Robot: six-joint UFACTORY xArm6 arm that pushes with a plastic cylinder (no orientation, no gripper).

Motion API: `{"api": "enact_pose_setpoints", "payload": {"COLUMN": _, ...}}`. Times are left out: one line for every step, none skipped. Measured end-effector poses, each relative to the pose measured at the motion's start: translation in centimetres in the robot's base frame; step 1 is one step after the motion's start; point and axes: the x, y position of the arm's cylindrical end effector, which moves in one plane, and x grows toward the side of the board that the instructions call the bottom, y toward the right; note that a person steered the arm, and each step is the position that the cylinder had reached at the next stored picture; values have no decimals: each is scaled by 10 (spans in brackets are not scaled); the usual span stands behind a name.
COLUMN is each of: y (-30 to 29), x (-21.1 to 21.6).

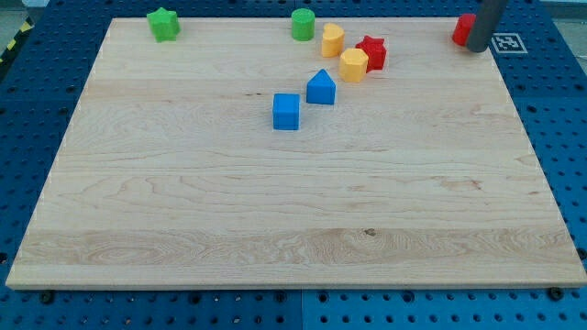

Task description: Move your arm towards center

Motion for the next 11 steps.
{"api": "enact_pose_setpoints", "payload": {"y": 0, "x": -4}}
{"api": "enact_pose_setpoints", "payload": {"y": 0, "x": 1}}
{"api": "enact_pose_setpoints", "payload": {"y": 0, "x": 28}}
{"api": "enact_pose_setpoints", "payload": {"y": -4, "x": 33}}
{"api": "enact_pose_setpoints", "payload": {"y": -7, "x": 29}}
{"api": "enact_pose_setpoints", "payload": {"y": -7, "x": 29}}
{"api": "enact_pose_setpoints", "payload": {"y": -7, "x": 22}}
{"api": "enact_pose_setpoints", "payload": {"y": -7, "x": 9}}
{"api": "enact_pose_setpoints", "payload": {"y": -7, "x": -7}}
{"api": "enact_pose_setpoints", "payload": {"y": -7, "x": -19}}
{"api": "enact_pose_setpoints", "payload": {"y": -7, "x": -20}}
